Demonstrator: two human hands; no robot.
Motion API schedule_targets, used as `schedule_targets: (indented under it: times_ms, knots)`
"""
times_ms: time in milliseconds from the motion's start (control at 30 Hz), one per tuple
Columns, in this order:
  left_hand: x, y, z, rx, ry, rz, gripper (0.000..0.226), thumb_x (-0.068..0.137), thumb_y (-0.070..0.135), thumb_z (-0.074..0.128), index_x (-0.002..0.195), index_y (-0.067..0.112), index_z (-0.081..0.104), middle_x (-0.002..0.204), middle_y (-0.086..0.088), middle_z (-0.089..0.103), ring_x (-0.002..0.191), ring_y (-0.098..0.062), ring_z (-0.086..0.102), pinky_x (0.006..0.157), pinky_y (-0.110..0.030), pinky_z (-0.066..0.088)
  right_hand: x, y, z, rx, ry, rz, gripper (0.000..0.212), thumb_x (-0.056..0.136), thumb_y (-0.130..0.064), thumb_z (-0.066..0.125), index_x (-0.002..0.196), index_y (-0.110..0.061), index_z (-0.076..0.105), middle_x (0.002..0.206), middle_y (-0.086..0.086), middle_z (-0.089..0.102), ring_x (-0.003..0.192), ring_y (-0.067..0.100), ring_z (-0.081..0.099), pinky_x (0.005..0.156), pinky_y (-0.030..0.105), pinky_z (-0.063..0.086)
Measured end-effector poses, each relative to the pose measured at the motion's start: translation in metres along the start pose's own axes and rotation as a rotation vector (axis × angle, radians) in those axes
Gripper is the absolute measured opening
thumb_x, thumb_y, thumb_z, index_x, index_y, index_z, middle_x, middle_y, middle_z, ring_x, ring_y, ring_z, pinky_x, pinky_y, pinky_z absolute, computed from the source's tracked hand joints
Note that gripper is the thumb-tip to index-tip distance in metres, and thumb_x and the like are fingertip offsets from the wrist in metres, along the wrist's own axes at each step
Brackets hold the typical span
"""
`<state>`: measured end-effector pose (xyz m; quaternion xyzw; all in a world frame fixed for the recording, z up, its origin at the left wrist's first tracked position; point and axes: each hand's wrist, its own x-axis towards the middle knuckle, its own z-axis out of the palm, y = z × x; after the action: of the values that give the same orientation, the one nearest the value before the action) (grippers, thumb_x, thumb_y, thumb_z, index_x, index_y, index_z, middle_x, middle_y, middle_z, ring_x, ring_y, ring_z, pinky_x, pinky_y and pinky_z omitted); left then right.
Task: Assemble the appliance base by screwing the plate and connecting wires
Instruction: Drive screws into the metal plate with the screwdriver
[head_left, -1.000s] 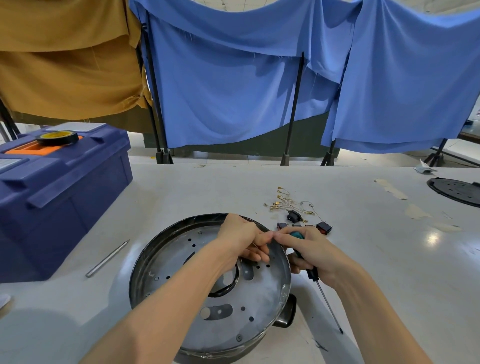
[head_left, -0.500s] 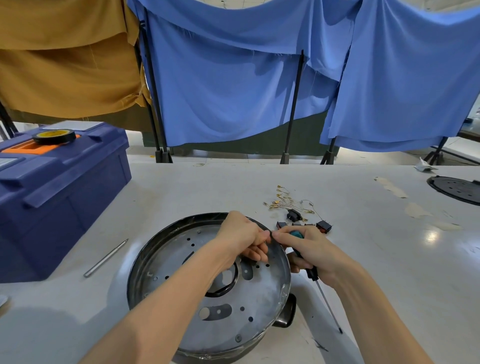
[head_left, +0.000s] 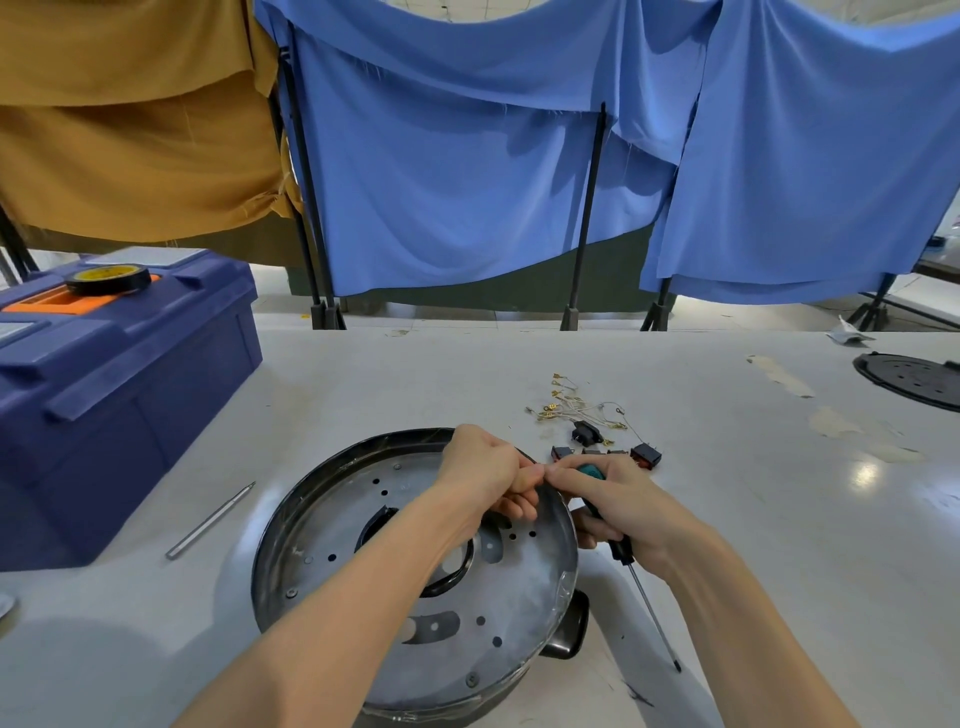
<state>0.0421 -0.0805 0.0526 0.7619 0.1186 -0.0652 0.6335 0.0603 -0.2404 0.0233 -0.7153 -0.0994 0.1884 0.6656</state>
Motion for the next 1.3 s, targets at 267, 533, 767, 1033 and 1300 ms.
schedule_targets:
  times_ms: [267,533,767,1033,1300]
  knots:
    - [0.002,-0.002,-0.007,0.042,0.062,0.008,0.016,0.089,-0.006,0.059,0.074,-0.006,0.066,0.049,-0.013,0.061,0.036,-0.020,0.056,0.038,-0.021,0.044,-0.001,-0.002,0.001,-0.003,0.030,0.017,0.023,0.094,-0.018,0.065,0.092,0.005,0.067,0.071,0.014,0.057,0.032,0.013,0.025,0.038,0.022,0.035]
    - [-0.006,-0.007,-0.003,0.153,-0.015,0.139,0.019,0.086,0.002,0.068,0.067,0.002,0.064,0.051,-0.009,0.063,0.036,-0.016,0.056,0.035,-0.017,0.038,-0.003,-0.004,0.000,-0.053,0.033,-0.016,0.019,0.092,-0.012,0.064,0.085,0.005,0.066,0.067,0.015,0.056,0.031,0.013,0.029,0.038,0.023,0.037]
    - [-0.007,-0.010,0.001,0.223,-0.096,0.220,0.022,0.085,0.003,0.069,0.065,0.005,0.062,0.051,-0.007,0.062,0.038,-0.018,0.057,0.039,-0.023,0.044,-0.002,-0.004,-0.001,-0.060,0.028,-0.026,0.019,0.093,-0.010,0.062,0.085,0.007,0.065,0.067,0.017,0.052,0.031,0.013,0.028,0.039,0.022,0.036]
    - [-0.004,-0.007,0.004,0.210,-0.034,0.201,0.023,0.087,0.001,0.063,0.065,0.006,0.060,0.051,-0.009,0.063,0.039,-0.020,0.059,0.040,-0.023,0.046,-0.001,-0.002,0.000,-0.047,0.040,-0.035,0.020,0.094,-0.012,0.062,0.086,0.005,0.066,0.068,0.015,0.048,0.031,0.013,0.026,0.038,0.021,0.035]
    - [-0.008,-0.011,0.009,0.245,-0.100,0.207,0.021,0.087,-0.001,0.064,0.066,0.006,0.061,0.050,-0.006,0.062,0.038,-0.017,0.058,0.039,-0.021,0.044,0.002,-0.001,0.000,-0.021,0.024,-0.055,0.024,0.094,-0.015,0.063,0.071,-0.012,0.070,0.054,0.009,0.046,0.031,0.011,0.026,0.037,0.020,0.034]
